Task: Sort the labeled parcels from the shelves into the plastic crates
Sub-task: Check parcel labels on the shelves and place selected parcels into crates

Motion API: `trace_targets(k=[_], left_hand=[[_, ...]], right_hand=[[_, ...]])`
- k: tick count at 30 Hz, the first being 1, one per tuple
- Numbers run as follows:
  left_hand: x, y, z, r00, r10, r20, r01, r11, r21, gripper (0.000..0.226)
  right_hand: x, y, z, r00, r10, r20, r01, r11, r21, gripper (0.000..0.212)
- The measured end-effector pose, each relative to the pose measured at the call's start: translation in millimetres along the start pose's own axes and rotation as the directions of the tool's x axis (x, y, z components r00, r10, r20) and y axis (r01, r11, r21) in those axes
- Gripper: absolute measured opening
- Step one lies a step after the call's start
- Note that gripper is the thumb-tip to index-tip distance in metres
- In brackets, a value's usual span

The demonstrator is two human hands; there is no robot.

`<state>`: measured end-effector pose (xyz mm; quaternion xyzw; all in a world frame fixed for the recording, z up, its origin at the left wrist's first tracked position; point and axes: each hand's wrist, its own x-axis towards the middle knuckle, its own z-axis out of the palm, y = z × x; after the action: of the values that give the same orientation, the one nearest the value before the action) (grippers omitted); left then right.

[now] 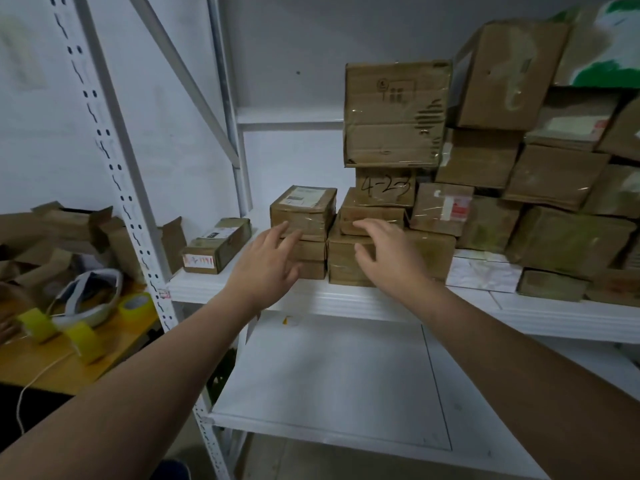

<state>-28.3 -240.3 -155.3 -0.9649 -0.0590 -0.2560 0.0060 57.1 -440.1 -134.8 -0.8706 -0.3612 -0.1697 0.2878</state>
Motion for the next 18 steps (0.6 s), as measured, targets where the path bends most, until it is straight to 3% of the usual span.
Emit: trace_targets(k=[10, 15, 18], left_hand=[[78.0, -65.3, 35.9, 0.996, -0.092, 0.019, 0.093, 0.994, -0.063, 0.068], [119.6, -98.3, 43.9, 0.972, -0.105, 0.209, 0.140, 0.977, -0.160, 0.073], [121.0, -113.9, 50.5, 0.978, -0.051, 0.202, 0.103, 0.961, -0.257, 0.062]], right_hand=[[62.0, -10.3, 57.2, 0.998, 0.045, 0.035, -0.048, 0.994, 0.101, 0.044], [91.8, -28.0, 83.3, 0.988, 0.158, -0.001, -0.156, 0.979, 0.132, 0.055], [101.3, -35.9, 96.9, 0.973, 0.229, -0.024, -0.225, 0.968, 0.112, 0.056]])
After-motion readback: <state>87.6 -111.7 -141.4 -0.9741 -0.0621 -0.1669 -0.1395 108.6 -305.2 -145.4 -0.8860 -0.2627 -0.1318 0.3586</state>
